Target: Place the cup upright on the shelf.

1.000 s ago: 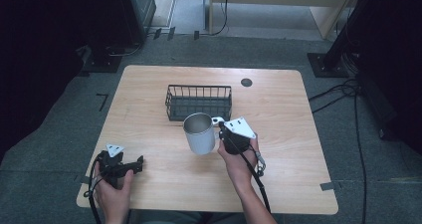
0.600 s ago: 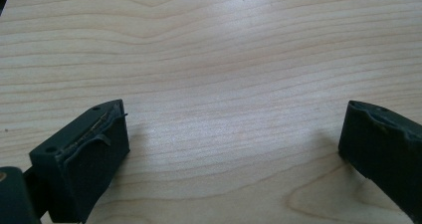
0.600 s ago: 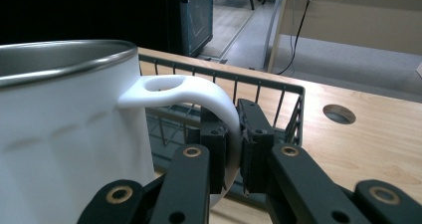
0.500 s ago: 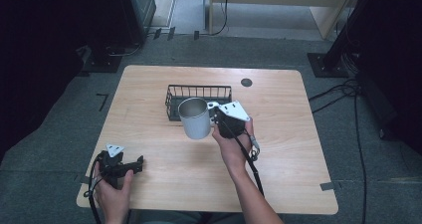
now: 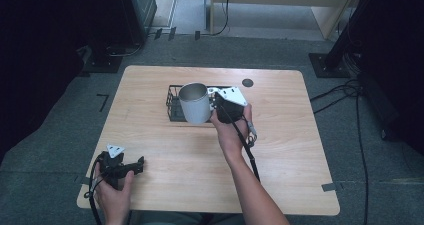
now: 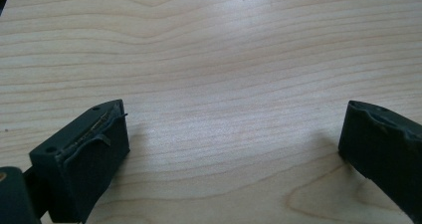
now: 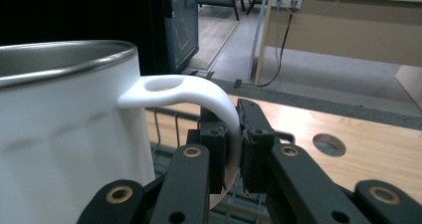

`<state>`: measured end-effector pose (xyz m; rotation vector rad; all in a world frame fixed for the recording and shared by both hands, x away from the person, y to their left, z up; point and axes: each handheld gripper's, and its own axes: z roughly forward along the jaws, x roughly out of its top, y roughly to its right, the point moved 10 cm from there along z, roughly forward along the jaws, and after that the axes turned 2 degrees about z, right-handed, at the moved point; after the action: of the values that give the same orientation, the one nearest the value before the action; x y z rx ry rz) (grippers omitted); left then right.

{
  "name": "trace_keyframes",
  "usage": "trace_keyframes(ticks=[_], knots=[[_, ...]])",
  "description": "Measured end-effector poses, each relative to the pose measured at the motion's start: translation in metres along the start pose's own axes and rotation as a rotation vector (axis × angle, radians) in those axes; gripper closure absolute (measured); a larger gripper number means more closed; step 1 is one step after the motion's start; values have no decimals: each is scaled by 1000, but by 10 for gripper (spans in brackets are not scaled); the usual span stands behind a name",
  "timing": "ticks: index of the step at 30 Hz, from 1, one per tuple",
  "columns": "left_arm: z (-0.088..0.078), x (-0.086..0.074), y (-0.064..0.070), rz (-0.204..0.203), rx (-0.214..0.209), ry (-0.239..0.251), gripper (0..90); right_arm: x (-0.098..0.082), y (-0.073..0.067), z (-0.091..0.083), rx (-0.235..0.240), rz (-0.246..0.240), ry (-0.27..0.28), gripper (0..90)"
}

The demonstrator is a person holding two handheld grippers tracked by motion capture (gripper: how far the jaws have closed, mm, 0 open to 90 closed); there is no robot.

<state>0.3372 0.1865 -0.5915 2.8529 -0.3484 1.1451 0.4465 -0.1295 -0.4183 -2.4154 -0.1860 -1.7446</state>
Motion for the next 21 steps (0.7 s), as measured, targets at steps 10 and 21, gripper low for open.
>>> trace_keyframes(ticks=[10,21], knots=[[0,0,0,0,0,0,0,12,1,19,-40,11,25,831],[0,0,0,0,0,0,0,11,7,41,-73,43,14,831]])
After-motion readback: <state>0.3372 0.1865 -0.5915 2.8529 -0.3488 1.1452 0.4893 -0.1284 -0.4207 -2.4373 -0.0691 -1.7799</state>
